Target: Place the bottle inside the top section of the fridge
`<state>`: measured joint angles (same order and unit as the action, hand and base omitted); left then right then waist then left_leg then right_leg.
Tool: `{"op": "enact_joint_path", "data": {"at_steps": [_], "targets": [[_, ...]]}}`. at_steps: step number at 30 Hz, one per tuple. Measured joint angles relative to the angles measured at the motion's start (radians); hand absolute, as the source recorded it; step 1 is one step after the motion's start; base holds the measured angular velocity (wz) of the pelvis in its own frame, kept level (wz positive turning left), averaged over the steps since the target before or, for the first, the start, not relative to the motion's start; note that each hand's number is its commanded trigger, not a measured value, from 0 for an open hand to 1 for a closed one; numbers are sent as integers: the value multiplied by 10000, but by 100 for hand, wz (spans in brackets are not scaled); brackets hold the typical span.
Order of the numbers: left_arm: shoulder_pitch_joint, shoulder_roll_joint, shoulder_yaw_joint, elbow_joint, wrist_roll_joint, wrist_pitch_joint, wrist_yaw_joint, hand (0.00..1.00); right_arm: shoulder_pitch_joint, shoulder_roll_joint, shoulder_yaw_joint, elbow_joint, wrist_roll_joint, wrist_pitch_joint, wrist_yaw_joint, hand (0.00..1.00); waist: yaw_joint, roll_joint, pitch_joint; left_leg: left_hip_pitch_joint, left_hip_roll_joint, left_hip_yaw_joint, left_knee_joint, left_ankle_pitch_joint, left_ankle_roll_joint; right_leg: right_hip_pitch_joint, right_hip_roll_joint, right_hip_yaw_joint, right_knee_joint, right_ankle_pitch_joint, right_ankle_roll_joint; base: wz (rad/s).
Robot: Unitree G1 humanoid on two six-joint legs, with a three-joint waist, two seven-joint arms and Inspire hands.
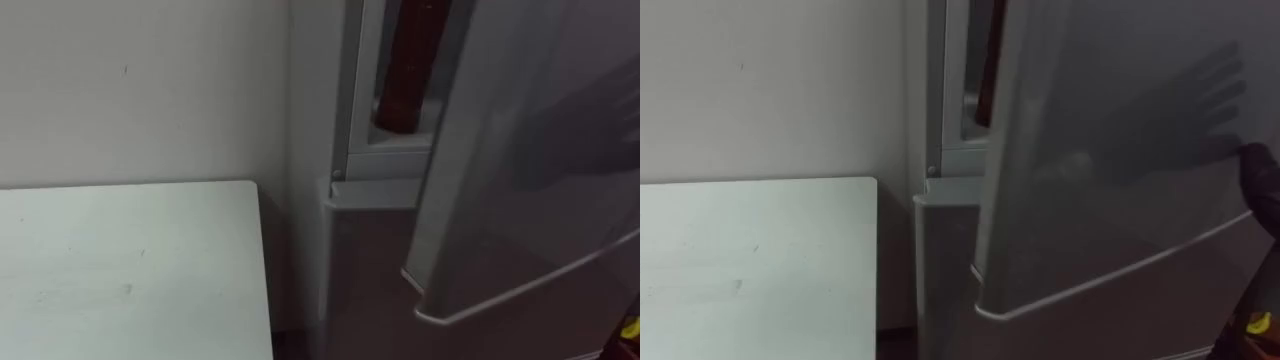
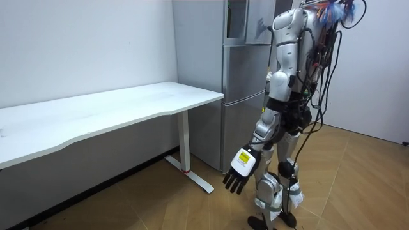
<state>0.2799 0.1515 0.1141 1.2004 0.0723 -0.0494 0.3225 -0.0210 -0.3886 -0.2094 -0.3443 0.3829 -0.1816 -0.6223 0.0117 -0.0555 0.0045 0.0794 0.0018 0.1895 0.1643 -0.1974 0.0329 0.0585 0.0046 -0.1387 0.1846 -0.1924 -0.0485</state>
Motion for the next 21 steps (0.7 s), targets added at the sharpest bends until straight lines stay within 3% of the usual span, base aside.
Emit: {"op": "enact_joint_path", "data": {"at_steps": [8, 14, 21], "targets": [[-101, 22, -3, -20, 32, 12, -78, 0, -46, 0, 497, 1, 2, 26, 685, 0, 267, 5, 8, 22, 1, -33, 20, 1, -1, 86, -5, -25, -2, -3, -1, 2], [-202, 144, -10, -20, 81, 6, -249, 0, -220, 0, 912, 2, -1, 35, 1174, 0, 540, -130, -9, -3, -5, -54, 17, 1, -1, 124, -12, -44, 1, -7, 1, 2], [-162, 243, -4, -23, 98, 136, -337, 0, -427, -1, 1112, 77, -478, 85, 1552, 0, 749, -268, 39, -13, -46, -320, 23, 1, -1, 299, -30, -289, -172, 21, 16, 10]]}}
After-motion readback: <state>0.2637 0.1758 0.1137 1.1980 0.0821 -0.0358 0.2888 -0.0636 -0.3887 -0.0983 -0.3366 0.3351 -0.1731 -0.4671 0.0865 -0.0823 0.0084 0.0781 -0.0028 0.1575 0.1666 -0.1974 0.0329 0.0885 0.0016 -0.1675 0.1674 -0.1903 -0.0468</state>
